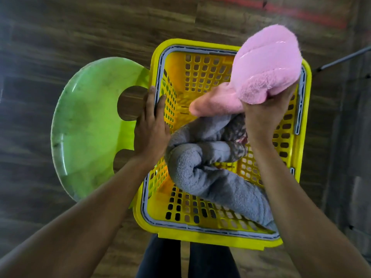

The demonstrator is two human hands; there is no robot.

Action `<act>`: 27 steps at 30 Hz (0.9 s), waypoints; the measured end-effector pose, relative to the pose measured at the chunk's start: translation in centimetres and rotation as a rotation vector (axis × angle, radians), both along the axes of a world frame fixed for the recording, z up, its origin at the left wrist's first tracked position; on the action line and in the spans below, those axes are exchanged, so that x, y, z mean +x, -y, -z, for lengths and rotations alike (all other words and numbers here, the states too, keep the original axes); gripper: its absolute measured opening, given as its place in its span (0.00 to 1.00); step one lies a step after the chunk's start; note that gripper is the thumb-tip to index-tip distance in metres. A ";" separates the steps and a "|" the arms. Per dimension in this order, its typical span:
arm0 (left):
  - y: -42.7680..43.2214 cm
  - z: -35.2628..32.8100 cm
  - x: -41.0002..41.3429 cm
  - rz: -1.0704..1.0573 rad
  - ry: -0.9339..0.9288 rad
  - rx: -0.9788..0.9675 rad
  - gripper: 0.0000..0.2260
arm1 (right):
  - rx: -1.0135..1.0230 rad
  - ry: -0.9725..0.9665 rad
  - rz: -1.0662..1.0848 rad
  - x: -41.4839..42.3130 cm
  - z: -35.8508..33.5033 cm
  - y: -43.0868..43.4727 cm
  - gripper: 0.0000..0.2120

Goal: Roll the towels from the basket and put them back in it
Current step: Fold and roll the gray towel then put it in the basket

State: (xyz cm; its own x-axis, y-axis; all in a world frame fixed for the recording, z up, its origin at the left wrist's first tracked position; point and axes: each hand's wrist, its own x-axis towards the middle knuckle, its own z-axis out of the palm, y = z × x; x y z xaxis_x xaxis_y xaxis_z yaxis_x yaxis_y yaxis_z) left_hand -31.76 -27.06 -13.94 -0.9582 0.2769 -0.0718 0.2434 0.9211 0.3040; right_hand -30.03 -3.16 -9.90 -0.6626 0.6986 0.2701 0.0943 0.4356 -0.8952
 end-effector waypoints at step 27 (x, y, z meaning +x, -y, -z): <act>0.6 0.7 -0.5 -0.021 -0.014 0.407 0.19 | 0.518 1.108 -1.011 -6.3 12.2 -0.7 0.63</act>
State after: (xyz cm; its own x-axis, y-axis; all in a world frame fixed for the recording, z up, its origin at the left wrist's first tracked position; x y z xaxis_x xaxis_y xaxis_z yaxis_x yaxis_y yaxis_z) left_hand -32.26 -27.66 -14.68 -0.9640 0.2607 0.0530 0.2329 0.7307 0.6417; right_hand -36.31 -2.43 -22.06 -0.7996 -0.1438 -0.5831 0.0665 0.9437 -0.3240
